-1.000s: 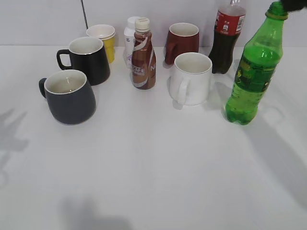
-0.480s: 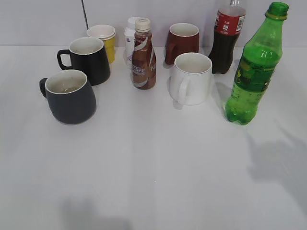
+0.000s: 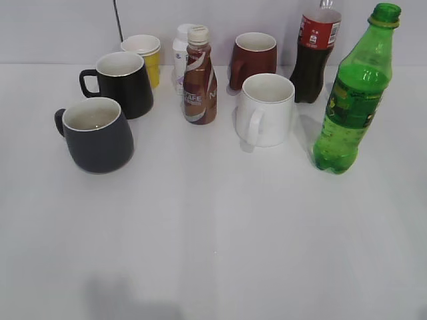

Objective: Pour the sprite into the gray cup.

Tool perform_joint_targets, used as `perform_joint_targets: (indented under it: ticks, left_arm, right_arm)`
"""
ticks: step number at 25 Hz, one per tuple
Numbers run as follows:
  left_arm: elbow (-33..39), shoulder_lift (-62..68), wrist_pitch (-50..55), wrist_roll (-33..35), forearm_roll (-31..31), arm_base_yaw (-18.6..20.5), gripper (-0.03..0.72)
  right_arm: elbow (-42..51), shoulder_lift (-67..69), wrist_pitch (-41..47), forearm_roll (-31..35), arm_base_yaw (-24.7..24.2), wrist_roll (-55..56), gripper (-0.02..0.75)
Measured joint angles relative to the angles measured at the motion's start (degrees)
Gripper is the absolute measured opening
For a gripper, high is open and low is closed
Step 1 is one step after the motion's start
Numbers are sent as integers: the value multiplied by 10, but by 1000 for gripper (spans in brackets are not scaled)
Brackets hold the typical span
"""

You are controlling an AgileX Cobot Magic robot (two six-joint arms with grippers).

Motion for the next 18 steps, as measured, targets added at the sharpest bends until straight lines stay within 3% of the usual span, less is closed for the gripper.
perform_joint_targets:
  ticks: [6, 18]
  left_arm:
    - [16, -1, -28, 1, 0, 0, 428]
    - [16, -1, -31, 1, 0, 1, 423]
  right_arm:
    - [35, -32, -74, 12, 0, -12, 596]
    - [40, -32, -92, 12, -1, -13, 596]
